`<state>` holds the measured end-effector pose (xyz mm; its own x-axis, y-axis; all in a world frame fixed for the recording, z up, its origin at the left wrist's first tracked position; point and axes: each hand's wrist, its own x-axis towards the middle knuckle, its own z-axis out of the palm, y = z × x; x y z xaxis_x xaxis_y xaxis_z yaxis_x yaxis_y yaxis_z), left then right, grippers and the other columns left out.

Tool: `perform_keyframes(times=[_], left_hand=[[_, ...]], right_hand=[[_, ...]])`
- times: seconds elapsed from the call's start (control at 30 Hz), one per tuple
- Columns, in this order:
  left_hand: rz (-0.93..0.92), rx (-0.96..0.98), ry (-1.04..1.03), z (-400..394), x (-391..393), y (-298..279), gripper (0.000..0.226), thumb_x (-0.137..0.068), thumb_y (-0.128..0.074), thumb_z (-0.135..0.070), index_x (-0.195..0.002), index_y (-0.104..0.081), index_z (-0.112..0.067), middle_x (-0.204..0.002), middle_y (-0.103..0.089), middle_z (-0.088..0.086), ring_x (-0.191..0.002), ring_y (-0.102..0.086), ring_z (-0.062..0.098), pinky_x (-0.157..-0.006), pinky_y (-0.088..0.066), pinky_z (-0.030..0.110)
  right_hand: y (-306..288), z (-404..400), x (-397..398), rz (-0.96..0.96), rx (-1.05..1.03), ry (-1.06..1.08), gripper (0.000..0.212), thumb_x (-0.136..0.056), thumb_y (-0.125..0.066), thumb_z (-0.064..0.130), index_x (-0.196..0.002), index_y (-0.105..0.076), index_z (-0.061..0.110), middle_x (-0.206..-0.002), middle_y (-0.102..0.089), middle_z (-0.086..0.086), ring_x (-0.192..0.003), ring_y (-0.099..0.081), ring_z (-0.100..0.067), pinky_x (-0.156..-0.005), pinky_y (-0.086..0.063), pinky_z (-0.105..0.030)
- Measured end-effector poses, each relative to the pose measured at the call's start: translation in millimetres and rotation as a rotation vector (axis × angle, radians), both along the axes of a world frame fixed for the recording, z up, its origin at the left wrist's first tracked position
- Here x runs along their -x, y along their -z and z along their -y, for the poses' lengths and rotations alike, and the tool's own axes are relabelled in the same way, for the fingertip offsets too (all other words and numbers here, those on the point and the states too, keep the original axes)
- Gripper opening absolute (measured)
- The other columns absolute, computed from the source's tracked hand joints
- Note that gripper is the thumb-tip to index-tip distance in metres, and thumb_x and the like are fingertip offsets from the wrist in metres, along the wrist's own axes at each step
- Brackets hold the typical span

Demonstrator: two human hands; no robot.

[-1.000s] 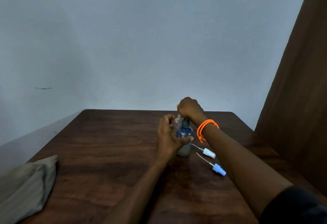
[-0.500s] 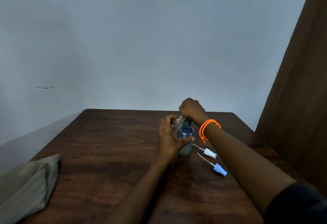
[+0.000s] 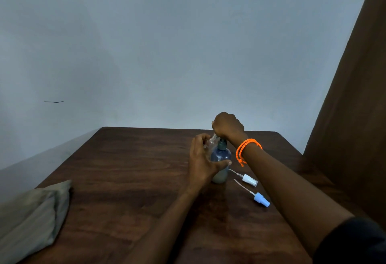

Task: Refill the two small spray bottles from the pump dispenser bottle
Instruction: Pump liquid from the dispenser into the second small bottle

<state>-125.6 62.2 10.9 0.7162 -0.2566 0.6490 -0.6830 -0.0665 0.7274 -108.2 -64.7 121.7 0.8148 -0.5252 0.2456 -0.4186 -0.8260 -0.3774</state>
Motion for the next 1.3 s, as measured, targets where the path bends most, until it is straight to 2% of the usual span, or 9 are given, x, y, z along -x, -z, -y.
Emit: perform_keyframes(times=[0.1,0.27,0.4,0.5,0.67,0.83,0.9,1.17,1.3], left_hand=[[0.005,-0.026,0.002,0,-3,2,0.083,-0.054,-0.1,-0.037,-0.122,-0.057,-0.017,-0.115,-0.052,-0.007,-0.106,-0.055,0.007,-0.082,-0.045,0.012],[-0.009,0.011,-0.001,1,0,0,0.081,-0.053,-0.101,-0.031,-0.117,-0.053,-0.021,-0.112,-0.055,-0.004,-0.102,-0.056,0.012,-0.08,-0.048,0.013],[-0.005,-0.002,0.002,2,-3,2,0.08,-0.053,-0.101,-0.032,-0.118,-0.056,-0.019,-0.111,-0.052,-0.008,-0.102,-0.056,0.01,-0.078,-0.045,0.009],[-0.005,-0.02,-0.002,1,-2,1,0.082,-0.053,-0.101,-0.035,-0.119,-0.055,-0.02,-0.112,-0.051,-0.008,-0.102,-0.055,0.011,-0.079,-0.047,0.012],[-0.008,0.009,0.011,2,0,0,0.08,-0.054,-0.101,-0.028,-0.115,-0.05,-0.026,-0.112,-0.054,-0.004,-0.101,-0.056,0.011,-0.078,-0.044,0.008],[-0.008,0.016,0.008,1,-1,1,0.079,-0.052,-0.101,-0.032,-0.114,-0.053,-0.022,-0.109,-0.055,-0.003,-0.099,-0.057,0.014,-0.078,-0.048,0.017],[-0.004,0.013,0.004,1,-2,1,0.079,-0.052,-0.101,-0.031,-0.115,-0.053,-0.023,-0.11,-0.055,-0.004,-0.099,-0.056,0.012,-0.078,-0.047,0.014],[-0.006,0.003,0.003,0,-2,-1,0.082,-0.052,-0.101,-0.035,-0.117,-0.053,-0.022,-0.111,-0.055,-0.005,-0.1,-0.057,0.012,-0.079,-0.05,0.018],[0.005,0.009,0.01,1,-1,-1,0.079,-0.053,-0.101,-0.03,-0.116,-0.054,-0.021,-0.111,-0.054,-0.005,-0.1,-0.056,0.011,-0.078,-0.048,0.014]], right_hand=[[7,-1,0,0.0,-0.018,0.011,0.016,-0.091,-0.052,0.018,-0.076,-0.057,0.013,-0.075,-0.057,-0.004,-0.064,-0.051,-0.021,-0.052,-0.035,-0.026],[-2,1,0,-0.007,-0.035,0.013,0.013,-0.091,-0.051,0.017,-0.084,-0.061,0.011,-0.076,-0.054,-0.003,-0.064,-0.05,-0.021,-0.054,-0.035,-0.026],[7,3,-2,0.011,-0.078,0.016,0.016,-0.088,-0.051,0.017,-0.074,-0.056,0.012,-0.077,-0.058,-0.007,-0.062,-0.05,-0.021,-0.051,-0.034,-0.025],[8,3,1,0.02,-0.095,0.025,0.019,-0.088,-0.05,0.017,-0.07,-0.053,0.013,-0.077,-0.058,-0.007,-0.062,-0.05,-0.021,-0.051,-0.033,-0.025],[3,5,-3,0.022,-0.109,0.03,0.018,-0.088,-0.051,0.017,-0.071,-0.054,0.013,-0.077,-0.058,-0.005,-0.063,-0.05,-0.021,-0.053,-0.035,-0.026],[8,4,-1,-0.031,-0.085,0.022,0.013,-0.089,-0.051,0.021,-0.083,-0.061,0.013,-0.081,-0.057,-0.005,-0.074,-0.056,-0.027,-0.058,-0.039,-0.029],[4,4,-1,-0.039,-0.086,0.004,0.013,-0.089,-0.052,0.021,-0.086,-0.062,0.013,-0.082,-0.058,-0.004,-0.073,-0.055,-0.025,-0.055,-0.037,-0.028],[5,2,-1,-0.003,-0.061,0.011,0.015,-0.09,-0.05,0.02,-0.082,-0.06,0.013,-0.078,-0.055,-0.004,-0.066,-0.051,-0.023,-0.052,-0.033,-0.026],[2,4,-3,0.009,-0.084,0.009,0.015,-0.089,-0.05,0.018,-0.079,-0.059,0.011,-0.079,-0.058,-0.006,-0.068,-0.053,-0.025,-0.052,-0.034,-0.026]])
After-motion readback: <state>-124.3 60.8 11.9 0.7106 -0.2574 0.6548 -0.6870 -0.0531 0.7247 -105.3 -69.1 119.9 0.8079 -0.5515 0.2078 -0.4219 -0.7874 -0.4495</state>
